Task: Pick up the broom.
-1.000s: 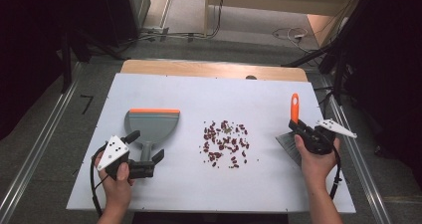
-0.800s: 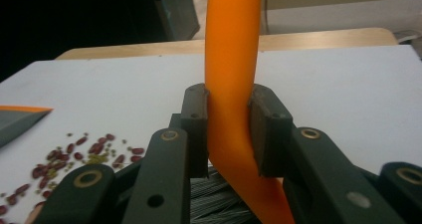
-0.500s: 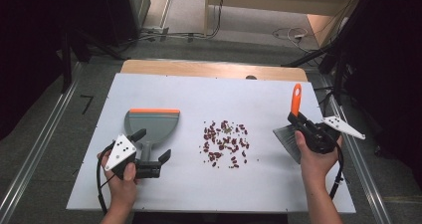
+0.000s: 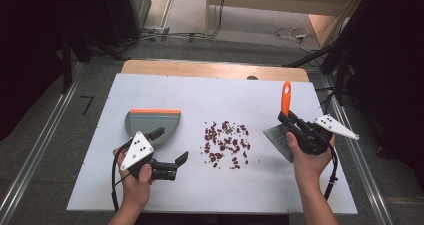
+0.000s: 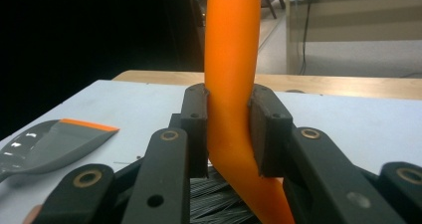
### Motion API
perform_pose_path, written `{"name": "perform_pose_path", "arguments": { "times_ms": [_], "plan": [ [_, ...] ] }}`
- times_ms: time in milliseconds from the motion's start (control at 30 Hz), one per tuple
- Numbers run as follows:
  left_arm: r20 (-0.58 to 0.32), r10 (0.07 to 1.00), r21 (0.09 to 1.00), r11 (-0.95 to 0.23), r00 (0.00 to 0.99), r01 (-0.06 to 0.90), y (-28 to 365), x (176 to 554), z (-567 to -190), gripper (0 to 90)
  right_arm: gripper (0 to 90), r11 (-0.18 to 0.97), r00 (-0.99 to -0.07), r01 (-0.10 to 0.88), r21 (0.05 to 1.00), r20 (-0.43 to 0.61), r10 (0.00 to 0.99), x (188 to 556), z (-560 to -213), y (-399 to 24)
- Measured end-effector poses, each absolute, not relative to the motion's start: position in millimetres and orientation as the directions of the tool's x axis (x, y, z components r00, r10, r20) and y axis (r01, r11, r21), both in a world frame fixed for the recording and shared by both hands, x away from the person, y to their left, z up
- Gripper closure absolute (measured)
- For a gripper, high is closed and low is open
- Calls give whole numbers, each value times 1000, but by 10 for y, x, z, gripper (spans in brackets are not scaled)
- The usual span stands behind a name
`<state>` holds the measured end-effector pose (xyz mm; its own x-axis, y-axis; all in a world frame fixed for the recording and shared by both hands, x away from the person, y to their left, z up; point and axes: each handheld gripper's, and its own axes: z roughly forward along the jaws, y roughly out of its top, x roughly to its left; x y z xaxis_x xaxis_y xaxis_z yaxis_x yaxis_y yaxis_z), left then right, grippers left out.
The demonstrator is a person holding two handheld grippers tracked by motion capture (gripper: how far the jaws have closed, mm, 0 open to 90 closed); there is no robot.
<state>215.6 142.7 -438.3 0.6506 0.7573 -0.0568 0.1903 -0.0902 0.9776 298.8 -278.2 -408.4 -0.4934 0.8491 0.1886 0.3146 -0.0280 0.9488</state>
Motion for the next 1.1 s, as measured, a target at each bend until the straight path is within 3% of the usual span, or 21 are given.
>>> {"name": "perform_pose_path", "arguments": {
  "times_ms": [1100],
  "plan": [
    [-139,642,968,-73,754,240,712,2450,-4305,12,699,34,-647,247,968,139,749,2710,-3965,-2058]
  ]
}}
